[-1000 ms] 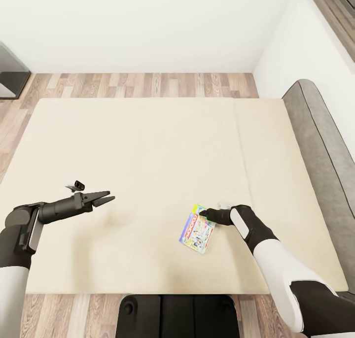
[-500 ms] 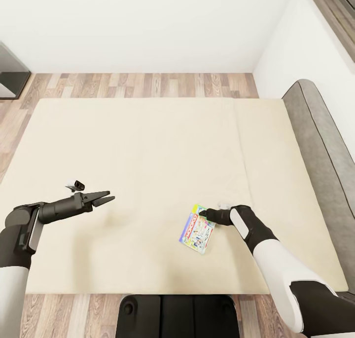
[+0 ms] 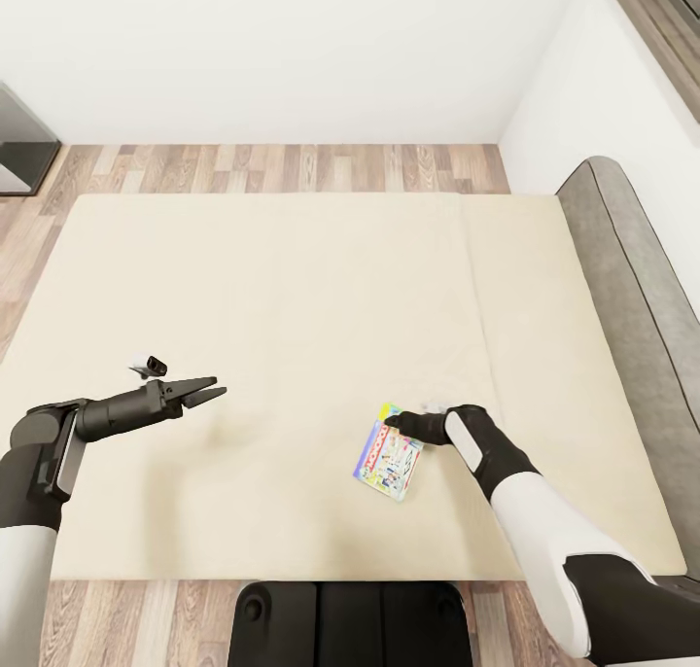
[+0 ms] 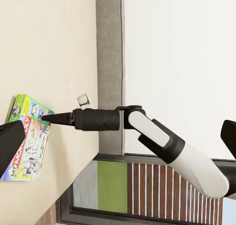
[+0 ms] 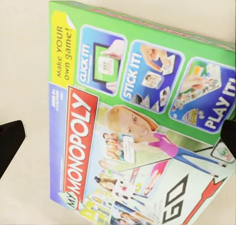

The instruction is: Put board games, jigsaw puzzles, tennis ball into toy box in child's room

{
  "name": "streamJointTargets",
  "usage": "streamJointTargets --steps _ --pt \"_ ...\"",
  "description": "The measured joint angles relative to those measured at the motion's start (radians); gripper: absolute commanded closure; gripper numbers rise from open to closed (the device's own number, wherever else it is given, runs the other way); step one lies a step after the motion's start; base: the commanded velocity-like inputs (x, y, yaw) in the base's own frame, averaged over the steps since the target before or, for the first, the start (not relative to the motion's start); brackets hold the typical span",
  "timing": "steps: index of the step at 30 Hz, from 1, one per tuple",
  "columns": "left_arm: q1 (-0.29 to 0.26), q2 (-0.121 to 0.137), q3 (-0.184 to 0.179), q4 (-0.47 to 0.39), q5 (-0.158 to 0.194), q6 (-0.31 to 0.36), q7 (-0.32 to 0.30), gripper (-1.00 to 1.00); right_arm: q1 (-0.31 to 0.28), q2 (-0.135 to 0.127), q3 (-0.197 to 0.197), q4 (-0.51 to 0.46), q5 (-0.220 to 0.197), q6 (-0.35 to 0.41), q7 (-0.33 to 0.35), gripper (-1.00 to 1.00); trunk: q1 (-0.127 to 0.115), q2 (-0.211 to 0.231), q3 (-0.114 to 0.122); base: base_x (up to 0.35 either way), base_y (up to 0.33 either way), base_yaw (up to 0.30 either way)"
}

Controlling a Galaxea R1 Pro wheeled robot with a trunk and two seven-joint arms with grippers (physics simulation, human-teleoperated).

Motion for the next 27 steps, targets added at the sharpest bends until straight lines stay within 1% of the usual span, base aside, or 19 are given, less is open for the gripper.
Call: streamJointTargets --steps 7,15,27 --pt "0.0 0.0 0.0 0.0 0.0 0.0 0.0 -1.0 0.0 0.01 0.007 0.0 0.0 0.0 -0.001 -1.0 0.0 0.0 0.0 0.0 0.0 0.0" --pt "0.0 0.0 0.0 0.0 0.0 0.0 0.0 -1.0 0.0 0.015 0.013 0.0 0.0 0.0 -0.004 -1.0 0.0 0.0 0.0 0.0 0.0 0.0" --pt "0.0 -0.001 -0.001 0.001 0.0 0.0 0.0 -1.0 0.0 0.002 0.019 0.0 -0.001 0.001 -0.006 -1.0 0.0 0.0 0.0 0.0 0.0 0.0"
